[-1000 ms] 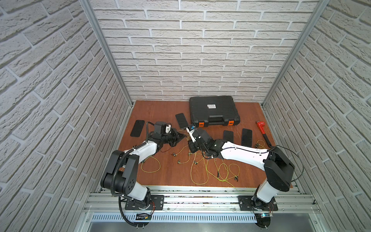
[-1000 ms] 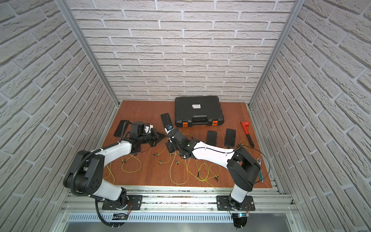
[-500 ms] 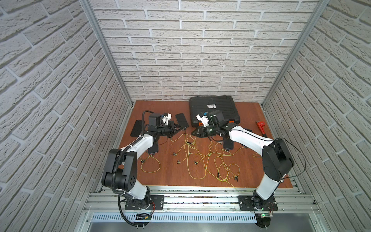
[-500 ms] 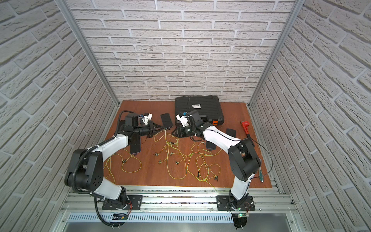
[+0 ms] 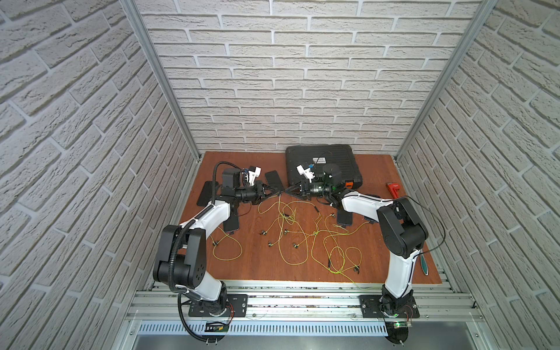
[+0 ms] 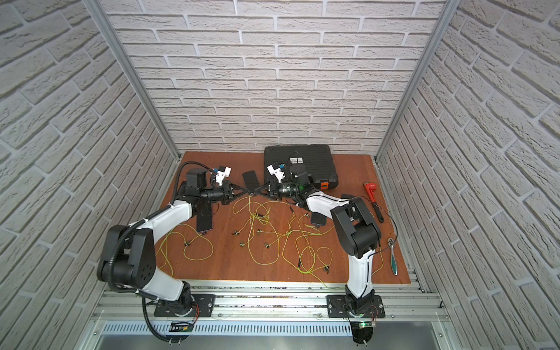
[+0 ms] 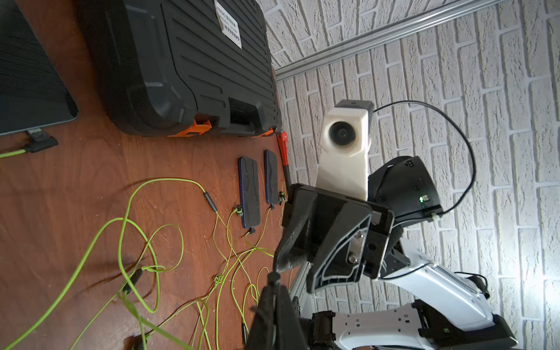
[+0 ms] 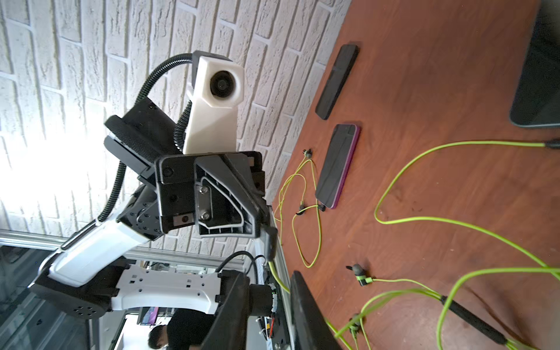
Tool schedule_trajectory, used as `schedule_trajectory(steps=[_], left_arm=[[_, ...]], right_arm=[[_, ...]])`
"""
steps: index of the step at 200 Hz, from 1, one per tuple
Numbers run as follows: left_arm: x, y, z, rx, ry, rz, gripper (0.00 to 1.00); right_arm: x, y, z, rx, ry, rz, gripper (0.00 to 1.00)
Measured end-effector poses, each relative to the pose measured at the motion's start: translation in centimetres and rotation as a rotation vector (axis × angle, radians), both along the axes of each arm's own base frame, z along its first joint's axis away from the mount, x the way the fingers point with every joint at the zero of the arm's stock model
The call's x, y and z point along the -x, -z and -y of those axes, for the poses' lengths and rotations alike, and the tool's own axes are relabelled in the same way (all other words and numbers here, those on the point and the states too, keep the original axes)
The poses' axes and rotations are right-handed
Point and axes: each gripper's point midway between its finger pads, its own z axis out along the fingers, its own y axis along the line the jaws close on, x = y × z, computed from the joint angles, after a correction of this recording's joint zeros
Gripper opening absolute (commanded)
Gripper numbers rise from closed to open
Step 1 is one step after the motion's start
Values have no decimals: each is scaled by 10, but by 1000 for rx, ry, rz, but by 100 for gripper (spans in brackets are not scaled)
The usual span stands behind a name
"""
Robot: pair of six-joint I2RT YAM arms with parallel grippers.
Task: Plug wired earphones into phones
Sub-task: Pick up the wired earphone from the center of the board.
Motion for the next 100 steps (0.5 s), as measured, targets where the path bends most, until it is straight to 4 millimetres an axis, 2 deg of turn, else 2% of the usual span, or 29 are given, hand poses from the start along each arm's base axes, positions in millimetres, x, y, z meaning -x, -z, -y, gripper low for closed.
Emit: schedule_trajectory(steps=[53, 100], left_arm=[[-1, -7, 5, 17, 7, 26, 0], [-3, -12, 6, 25, 8, 49, 0]], right_arm=[[-1, -4, -10, -51, -22, -11, 25], [3, -5, -15, -54, -35, -8, 20]])
